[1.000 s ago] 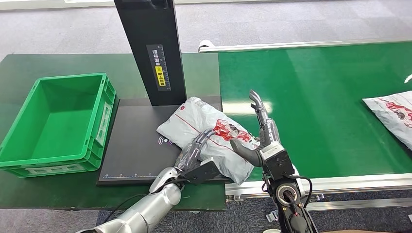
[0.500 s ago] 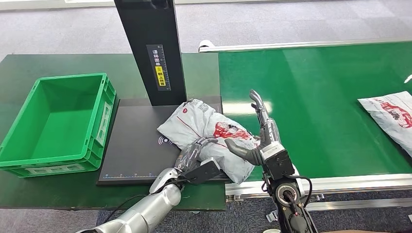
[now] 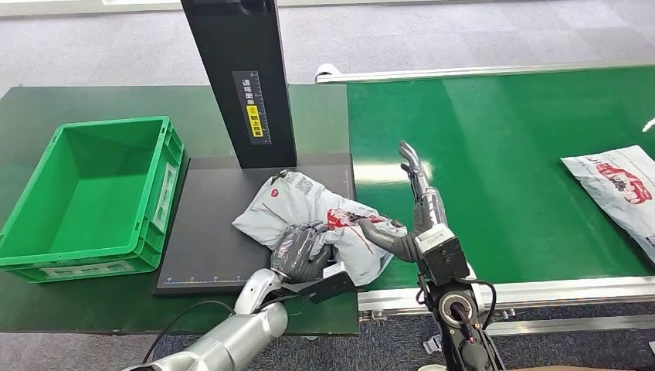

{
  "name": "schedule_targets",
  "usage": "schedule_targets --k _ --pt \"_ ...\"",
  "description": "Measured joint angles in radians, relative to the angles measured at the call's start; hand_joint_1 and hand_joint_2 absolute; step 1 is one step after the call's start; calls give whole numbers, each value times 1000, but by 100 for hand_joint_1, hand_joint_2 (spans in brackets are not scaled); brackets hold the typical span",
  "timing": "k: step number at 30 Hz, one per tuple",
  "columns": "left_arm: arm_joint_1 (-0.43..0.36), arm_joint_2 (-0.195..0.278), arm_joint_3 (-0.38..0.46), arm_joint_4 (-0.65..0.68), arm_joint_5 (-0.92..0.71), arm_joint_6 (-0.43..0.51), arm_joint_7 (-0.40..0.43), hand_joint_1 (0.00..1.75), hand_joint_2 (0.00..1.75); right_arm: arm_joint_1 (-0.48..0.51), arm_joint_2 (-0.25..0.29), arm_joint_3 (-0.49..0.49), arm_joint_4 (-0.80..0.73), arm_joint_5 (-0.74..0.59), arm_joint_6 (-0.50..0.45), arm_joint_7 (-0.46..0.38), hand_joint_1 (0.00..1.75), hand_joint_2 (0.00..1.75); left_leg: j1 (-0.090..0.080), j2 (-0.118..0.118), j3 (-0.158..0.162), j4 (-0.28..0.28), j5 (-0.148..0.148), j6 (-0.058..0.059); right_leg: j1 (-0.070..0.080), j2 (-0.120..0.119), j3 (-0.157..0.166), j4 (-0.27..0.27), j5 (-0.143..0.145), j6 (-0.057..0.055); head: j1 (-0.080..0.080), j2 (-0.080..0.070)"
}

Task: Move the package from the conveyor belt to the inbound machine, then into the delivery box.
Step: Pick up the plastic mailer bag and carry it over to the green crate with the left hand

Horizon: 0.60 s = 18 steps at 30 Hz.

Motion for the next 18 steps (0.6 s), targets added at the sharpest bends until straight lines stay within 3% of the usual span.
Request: schedule_targets --k 6,12,18 --pt "-2 19 8 -19 -54 33 2 175 175 -10 0 -1 0 -13 1 0 0 175 0 0 0 0 0 0 0 0 0 0 0 0 0 0" --pt "-28 55 85 -100 -110 34 -17 175 175 -7 -6 -9 0 -33 12 0 0 175 0 0 0 0 0 0 0 0 0 0 0 0 0 0" --pt "-31 70 111 -128 -114 34 -20 175 175 -5 -8 -10 0 -35 14 0 0 175 0 0 0 0 0 0 0 0 0 0 0 0 0 0"
